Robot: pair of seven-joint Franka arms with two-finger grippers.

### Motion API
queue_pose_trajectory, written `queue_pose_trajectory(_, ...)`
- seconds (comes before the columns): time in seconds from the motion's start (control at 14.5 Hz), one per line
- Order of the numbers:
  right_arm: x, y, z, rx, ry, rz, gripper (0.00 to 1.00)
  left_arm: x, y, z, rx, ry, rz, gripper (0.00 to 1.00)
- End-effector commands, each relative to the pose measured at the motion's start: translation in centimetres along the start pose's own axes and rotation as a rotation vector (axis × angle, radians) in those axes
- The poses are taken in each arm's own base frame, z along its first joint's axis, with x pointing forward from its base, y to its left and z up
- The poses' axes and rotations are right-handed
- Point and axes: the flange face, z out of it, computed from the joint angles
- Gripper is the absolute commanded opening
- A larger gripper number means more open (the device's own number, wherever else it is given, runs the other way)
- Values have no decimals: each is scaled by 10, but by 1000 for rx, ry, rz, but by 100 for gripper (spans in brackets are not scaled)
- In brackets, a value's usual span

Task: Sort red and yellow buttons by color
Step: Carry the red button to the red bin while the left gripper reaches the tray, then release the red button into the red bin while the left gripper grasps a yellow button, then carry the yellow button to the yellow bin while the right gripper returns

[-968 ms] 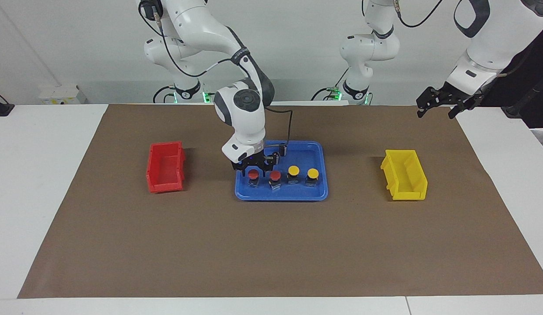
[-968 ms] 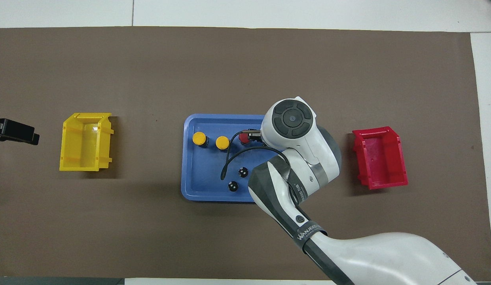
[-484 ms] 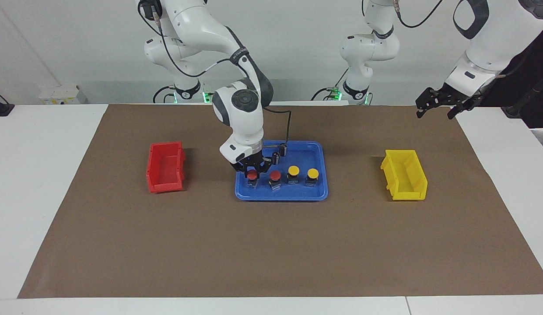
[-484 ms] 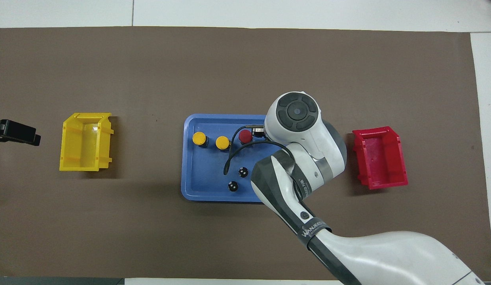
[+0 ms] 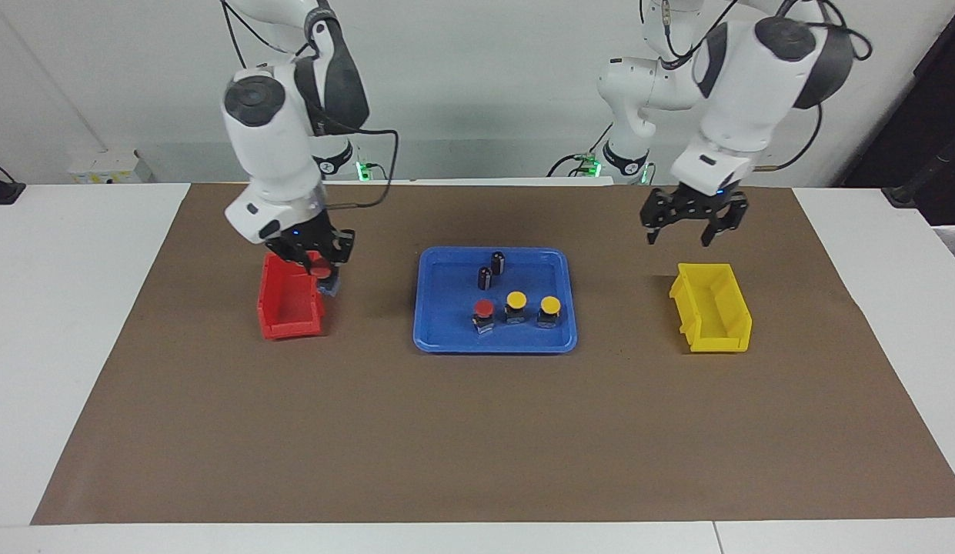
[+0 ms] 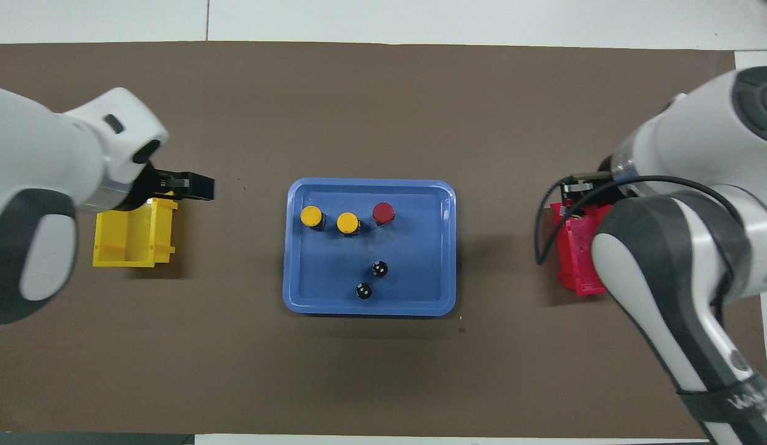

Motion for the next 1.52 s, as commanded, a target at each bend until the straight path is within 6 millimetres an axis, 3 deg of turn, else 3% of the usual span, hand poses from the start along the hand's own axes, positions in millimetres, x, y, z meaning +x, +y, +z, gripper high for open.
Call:
queue_pose_trajectory(0.0,-36,30,37,10,8,-54,25,8,54,65,-13,3,-54,90)
queue_pose_trajectory(0.14,-52,39,60,9,48,-79,25,7,85,102,-13,-4,-79,82)
queue_pose_trajectory(0.21,-56,43,68,9,56,-79,25,7,88,111,-9,-12,-78,77)
queue_pose_trajectory(0.28,-58,48,74,9,57,-83,25,2,100,125,-5,-22,-58,77)
queue_pose_trajectory(0.41,-60,54,90,13,80,-87,25,-4,105,142,-14,-5,-60,76)
queue_pose_trajectory(0.76,-59,51,133,31,106,-76,25,-12,105,155,-4,-25,-53,76)
queue_pose_trajectory(0.9,-62,50,141,30,120,-79,26,-26,116,168,-4,-29,-47,76)
queue_pose_trajectory(1.04,-65,52,150,30,108,-85,31,-24,117,169,-23,8,-64,76)
queue_pose_trajectory(1.11,-64,52,150,30,112,-92,42,-24,117,169,-24,11,-64,74)
queue_pose_trajectory(1.18,-64,52,150,30,112,-94,48,-23,117,168,-26,13,-66,66)
queue_pose_trajectory(1.24,-64,52,150,30,109,-94,54,-20,115,167,-28,17,-77,48)
queue_pose_trajectory(1.31,-62,51,147,30,108,-97,60,-18,112,169,-30,13,-109,4)
queue_pose_trajectory(1.45,-52,51,136,28,107,-129,67,-14,105,170,-28,12,-129,1)
